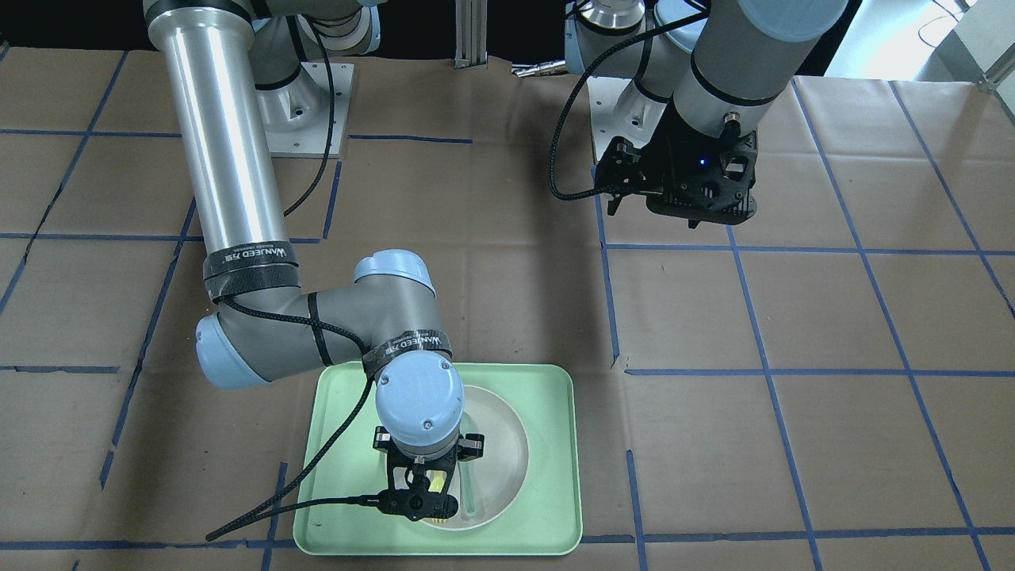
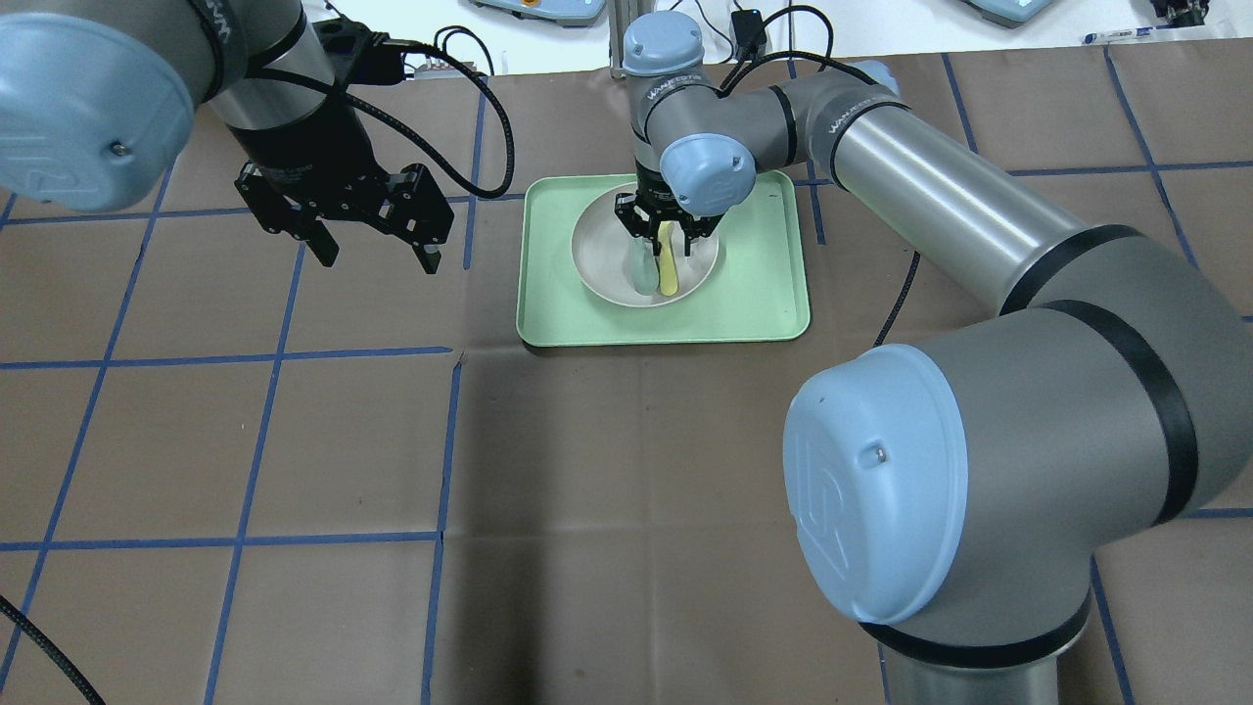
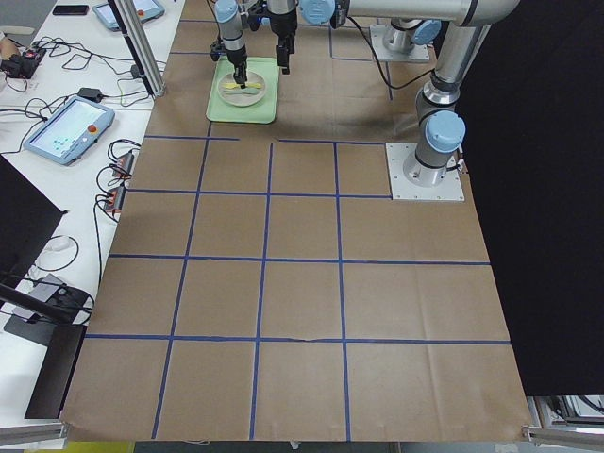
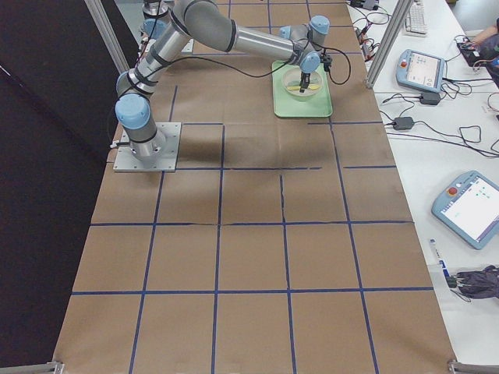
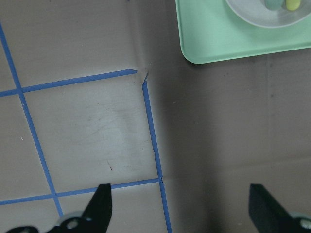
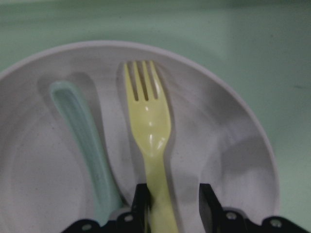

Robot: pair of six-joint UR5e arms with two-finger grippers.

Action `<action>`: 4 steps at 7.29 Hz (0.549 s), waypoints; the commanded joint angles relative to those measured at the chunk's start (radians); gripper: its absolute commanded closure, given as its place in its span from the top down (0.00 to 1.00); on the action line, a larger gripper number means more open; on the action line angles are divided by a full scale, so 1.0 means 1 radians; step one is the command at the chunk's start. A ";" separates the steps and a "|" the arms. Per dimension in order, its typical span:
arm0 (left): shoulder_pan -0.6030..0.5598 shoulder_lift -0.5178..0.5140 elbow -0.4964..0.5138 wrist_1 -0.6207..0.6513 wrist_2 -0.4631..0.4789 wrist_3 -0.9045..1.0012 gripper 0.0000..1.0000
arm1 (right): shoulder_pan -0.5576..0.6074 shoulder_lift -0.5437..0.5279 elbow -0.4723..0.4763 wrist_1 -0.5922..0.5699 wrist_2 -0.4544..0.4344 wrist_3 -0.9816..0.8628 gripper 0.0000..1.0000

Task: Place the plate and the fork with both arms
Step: 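Lower the right gripper and grasp the yellow fork's handle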

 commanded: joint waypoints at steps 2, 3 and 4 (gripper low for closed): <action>0.000 0.000 0.000 0.000 0.000 0.000 1.00 | 0.002 -0.001 -0.004 0.000 0.001 0.003 0.27; 0.000 0.000 0.000 0.000 0.000 0.000 1.00 | 0.002 -0.001 -0.004 0.000 0.001 0.003 0.21; 0.000 0.000 0.000 0.000 0.000 0.000 1.00 | 0.002 -0.001 -0.004 0.000 0.002 0.003 0.13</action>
